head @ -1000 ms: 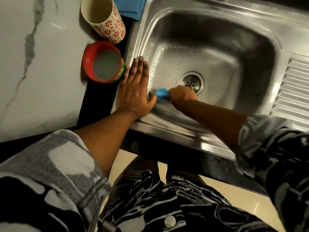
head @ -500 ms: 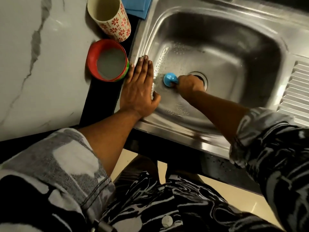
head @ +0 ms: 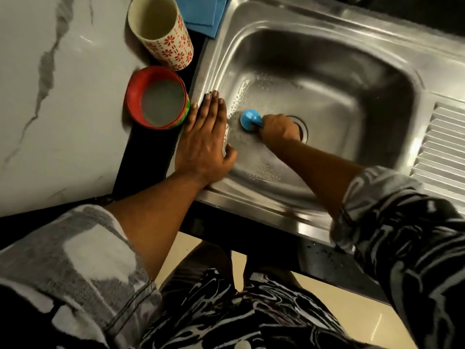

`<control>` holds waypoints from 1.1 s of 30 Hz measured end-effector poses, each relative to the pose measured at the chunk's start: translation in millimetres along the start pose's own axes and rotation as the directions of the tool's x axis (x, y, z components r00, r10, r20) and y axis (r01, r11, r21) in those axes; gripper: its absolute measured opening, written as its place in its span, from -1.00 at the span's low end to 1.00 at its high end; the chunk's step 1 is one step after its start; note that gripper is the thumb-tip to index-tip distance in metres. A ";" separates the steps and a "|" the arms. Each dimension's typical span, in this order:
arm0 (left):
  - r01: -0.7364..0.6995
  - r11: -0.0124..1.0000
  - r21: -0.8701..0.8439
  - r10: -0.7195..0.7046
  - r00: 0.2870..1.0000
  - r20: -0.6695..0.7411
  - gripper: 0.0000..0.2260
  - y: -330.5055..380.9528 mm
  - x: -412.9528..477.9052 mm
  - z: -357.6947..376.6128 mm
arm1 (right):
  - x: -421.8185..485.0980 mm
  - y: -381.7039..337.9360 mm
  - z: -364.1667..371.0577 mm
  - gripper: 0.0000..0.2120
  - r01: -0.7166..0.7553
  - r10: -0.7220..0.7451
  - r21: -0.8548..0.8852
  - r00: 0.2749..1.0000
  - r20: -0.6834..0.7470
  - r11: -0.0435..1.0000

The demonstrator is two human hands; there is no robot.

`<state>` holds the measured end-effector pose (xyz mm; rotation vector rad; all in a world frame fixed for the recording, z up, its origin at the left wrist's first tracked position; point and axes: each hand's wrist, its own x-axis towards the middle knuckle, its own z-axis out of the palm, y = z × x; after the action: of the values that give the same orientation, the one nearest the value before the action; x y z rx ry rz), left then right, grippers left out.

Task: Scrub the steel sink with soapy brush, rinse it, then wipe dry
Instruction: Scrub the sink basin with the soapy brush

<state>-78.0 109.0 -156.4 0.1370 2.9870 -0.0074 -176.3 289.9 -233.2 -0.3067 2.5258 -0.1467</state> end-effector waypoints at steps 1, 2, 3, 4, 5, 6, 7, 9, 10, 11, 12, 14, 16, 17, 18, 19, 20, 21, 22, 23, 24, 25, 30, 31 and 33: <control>-0.003 1.000 -0.003 0.003 1.000 -0.002 -0.11 0.4 0.0 0.0 | 7.2 -2.0 -5.0 -0.76 0.006 -0.006 -0.013 1.000 -0.013 1.000; -0.008 1.000 -0.007 0.008 1.000 -0.001 -0.11 0.9 -0.2 0.0 | 9.6 2.3 -8.5 -0.78 0.007 -0.007 -0.036 1.000 -0.011 0.999; -0.012 1.000 -0.010 0.012 1.000 -0.001 -0.11 1.3 -0.2 -0.1 | 8.4 11.9 -11.2 -0.79 -0.001 0.000 -0.063 1.000 -0.013 0.998; -0.012 1.000 -0.012 0.012 1.000 -0.003 -0.11 1.3 0.0 -0.5 | 5.7 26.0 -11.2 -0.80 -0.026 0.025 -0.088 1.000 -0.014 0.996; -0.012 1.000 -0.016 0.012 1.000 -0.004 -0.11 1.0 -0.2 -1.1 | 1.8 41.4 -10.5 -0.79 -0.055 0.054 -0.090 0.998 -0.012 0.994; -0.014 1.000 -0.024 0.014 1.000 -0.004 -0.11 0.4 -0.2 -1.7 | -2.4 58.1 -10.0 -0.79 -0.088 0.088 -0.082 0.996 -0.005 0.993; -0.014 1.000 -0.028 0.014 1.000 -0.006 -0.11 0.1 -0.5 -1.8 | -4.6 74.0 -8.4 -0.78 -0.124 0.125 -0.071 0.992 0.002 0.990; -0.012 1.000 -0.024 0.011 1.000 -0.013 -0.10 -0.4 -0.9 -0.7 | -2.1 88.1 -8.9 -0.78 -0.154 0.154 -0.089 0.988 -0.003 0.984; -0.014 1.000 -0.025 0.014 1.000 -0.011 -0.10 0.1 -0.7 -0.3 | 3.2 85.1 -9.9 -0.76 -0.144 0.145 -0.104 0.989 -0.004 0.984; -0.016 1.000 -0.025 0.015 1.000 -0.007 -0.09 -0.1 -0.4 -0.1 | 10.0 74.8 -12.6 -0.76 -0.118 0.118 -0.105 0.993 -0.006 0.987; -0.015 1.000 -0.026 0.015 1.000 -0.004 -0.09 -0.2 -0.5 0.1 | 17.1 57.0 -16.4 -0.77 -0.077 0.076 -0.091 0.997 -0.013 0.993; -0.012 0.999 -0.030 0.012 1.000 -0.005 -0.10 0.1 -0.3 -0.2 | 32.8 13.6 -21.3 -0.77 -0.001 -0.001 -0.024 0.999 -0.051 1.000; -0.008 0.999 -0.038 0.008 1.000 0.000 -0.11 0.4 -0.4 -0.7 | 44.2 -18.9 -25.9 -0.75 0.020 -0.016 0.052 0.997 -0.079 0.998; -0.006 0.999 -0.039 0.006 1.000 0.000 -0.11 0.8 -0.3 -0.3 | 47.1 -22.2 -26.2 -0.75 0.024 -0.019 0.063 0.997 -0.076 0.998; -0.006 0.999 -0.038 0.006 1.000 -0.002 -0.11 1.2 0.0 -0.3 | 44.4 -16.3 -28.7 -0.74 0.016 -0.013 0.047 0.998 -0.054 0.999; -0.006 0.999 -0.036 0.006 1.000 -0.002 -0.11 1.3 0.2 -0.9 | 40.1 0.2 -32.7 -0.74 0.004 -0.003 0.014 0.999 -0.032 1.000; -0.006 0.999 -0.034 0.006 1.000 0.002 -0.11 1.1 -0.1 -1.3 | 34.7 23.2 -36.8 -0.73 -0.023 0.022 -0.028 0.999 -0.023 0.999; -0.006 0.999 -0.036 0.006 1.000 0.003 -0.11 0.3 -0.2 -1.8 | 29.0 49.4 -41.9 -0.72 -0.073 0.071 -0.064 0.997 -0.030 0.995; -0.007 0.999 -0.039 0.007 1.000 0.001 -0.11 0.2 -0.7 -1.6 | 23.6 76.3 -44.7 -0.72 -0.129 0.125 -0.096 0.991 -0.046 0.987; -0.008 0.999 -0.043 0.007 1.000 -0.004 -0.11 0.2 -0.8 -1.5 | 18.0 99.3 -46.7 -0.71 -0.182 0.175 -0.128 0.982 -0.065 0.975; -0.009 0.999 -0.046 0.009 1.000 -0.010 -0.10 0.1 -0.8 -1.4 | 13.4 114.7 -48.8 -0.72 -0.226 0.217 -0.149 0.973 -0.072 0.963; -0.010 0.999 -0.050 0.009 1.000 -0.012 -0.10 -0.2 -0.9 -0.7 | 12.8 122.8 -49.6 -0.73 -0.249 0.240 -0.162 0.968 -0.073 0.955; -0.008 0.998 -0.058 0.007 1.000 -0.008 -0.10 -0.2 -0.8 0.2 | 46.3 65.3 -51.9 -0.77 -0.100 0.093 -0.085 0.992 -0.081 0.991; -0.009 0.998 -0.063 0.008 1.000 -0.008 -0.11 -0.1 -0.4 0.2 | 56.4 47.0 -51.2 -0.77 -0.062 0.057 -0.053 0.994 -0.095 0.997; -0.006 0.998 -0.064 0.006 1.000 -0.006 -0.11 0.1 -0.4 0.2 | 71.0 19.6 -49.8 -0.75 -0.008 0.007 -0.012 0.997 -0.071 1.000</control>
<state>-77.6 109.1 -156.6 0.1387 2.9886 0.0888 -265.1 292.9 -234.0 -0.3020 2.5988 -0.1409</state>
